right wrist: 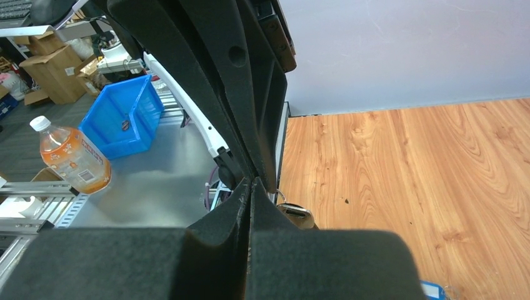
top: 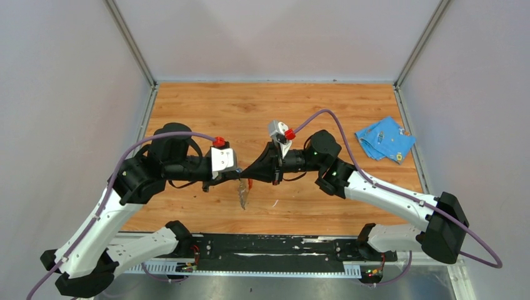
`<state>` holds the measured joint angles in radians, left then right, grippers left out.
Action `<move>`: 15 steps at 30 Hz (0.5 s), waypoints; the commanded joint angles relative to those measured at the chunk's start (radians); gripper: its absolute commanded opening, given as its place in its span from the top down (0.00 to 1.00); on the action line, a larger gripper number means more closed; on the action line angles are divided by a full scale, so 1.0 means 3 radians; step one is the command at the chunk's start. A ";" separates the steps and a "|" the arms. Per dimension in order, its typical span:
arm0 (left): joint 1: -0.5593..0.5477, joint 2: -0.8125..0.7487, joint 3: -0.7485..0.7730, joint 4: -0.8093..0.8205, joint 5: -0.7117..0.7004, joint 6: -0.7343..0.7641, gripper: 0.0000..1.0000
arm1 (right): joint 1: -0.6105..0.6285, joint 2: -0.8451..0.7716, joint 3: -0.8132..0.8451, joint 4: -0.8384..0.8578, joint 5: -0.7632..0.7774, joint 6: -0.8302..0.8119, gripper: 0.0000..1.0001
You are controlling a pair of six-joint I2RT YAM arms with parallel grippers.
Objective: Put the keys on the keyring
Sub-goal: Adjust the key on the keyring.
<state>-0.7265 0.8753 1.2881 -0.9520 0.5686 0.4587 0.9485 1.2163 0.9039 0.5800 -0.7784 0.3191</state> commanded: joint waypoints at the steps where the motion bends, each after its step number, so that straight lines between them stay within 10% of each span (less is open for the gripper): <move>1: 0.0013 0.0034 -0.0020 -0.0012 -0.0059 0.0014 1.00 | -0.0042 -0.0044 0.0125 0.0024 -0.0085 -0.0025 1.00; 11: 0.0001 0.0324 0.0392 -0.0385 -0.0509 0.0605 1.00 | -0.0141 -0.0075 0.0745 -0.1800 0.0131 -0.1030 0.54; 15: -0.0040 0.0546 0.0681 -0.0603 -0.0827 0.0817 1.00 | -0.0273 0.0050 0.0948 -0.2238 0.0277 -0.1304 0.51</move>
<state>-0.7284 0.9970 1.4120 -1.0561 0.4366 0.6037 0.9112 1.2125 1.1320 0.1143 -0.7456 0.0650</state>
